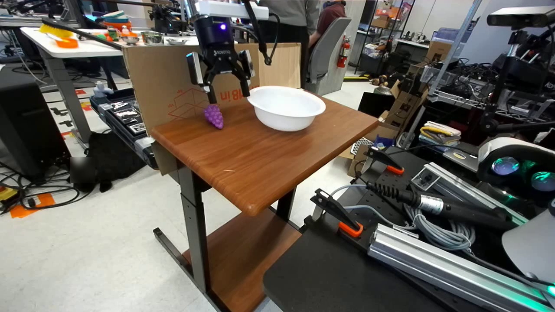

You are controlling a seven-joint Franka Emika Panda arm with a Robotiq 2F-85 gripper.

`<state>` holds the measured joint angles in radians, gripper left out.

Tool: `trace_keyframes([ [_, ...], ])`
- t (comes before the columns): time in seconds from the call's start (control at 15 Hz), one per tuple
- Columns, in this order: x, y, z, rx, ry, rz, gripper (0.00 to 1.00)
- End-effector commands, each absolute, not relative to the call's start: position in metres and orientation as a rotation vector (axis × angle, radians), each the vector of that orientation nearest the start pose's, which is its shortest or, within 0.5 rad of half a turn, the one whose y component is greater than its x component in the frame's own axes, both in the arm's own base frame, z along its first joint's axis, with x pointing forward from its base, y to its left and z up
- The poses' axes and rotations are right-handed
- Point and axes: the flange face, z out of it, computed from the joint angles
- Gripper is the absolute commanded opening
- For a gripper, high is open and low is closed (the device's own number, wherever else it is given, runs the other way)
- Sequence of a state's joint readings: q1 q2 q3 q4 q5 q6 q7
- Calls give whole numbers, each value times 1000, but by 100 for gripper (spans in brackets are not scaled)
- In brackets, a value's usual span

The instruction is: Put the plastic grapes in the white bowl

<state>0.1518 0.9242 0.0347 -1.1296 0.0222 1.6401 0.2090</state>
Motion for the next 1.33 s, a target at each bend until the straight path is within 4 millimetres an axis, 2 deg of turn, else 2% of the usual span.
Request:
trace_keyframes([
  [0.0, 706, 129, 219, -3103, 57, 657, 100],
  [0.07, 706, 129, 219, -3103, 57, 657, 100],
  [0.2, 714, 119, 236, -3098, 172, 461, 100],
  [0.33, 726, 115, 242, -3098, 242, 292, 100],
  [0.47, 737, 114, 241, -3092, 297, 122, 100],
  [0.53, 738, 114, 237, -3087, 308, 91, 100],
  [0.8, 729, 110, 212, -3067, 344, 137, 100],
  [1.27, 714, 109, 181, -3069, 355, 233, 100],
])
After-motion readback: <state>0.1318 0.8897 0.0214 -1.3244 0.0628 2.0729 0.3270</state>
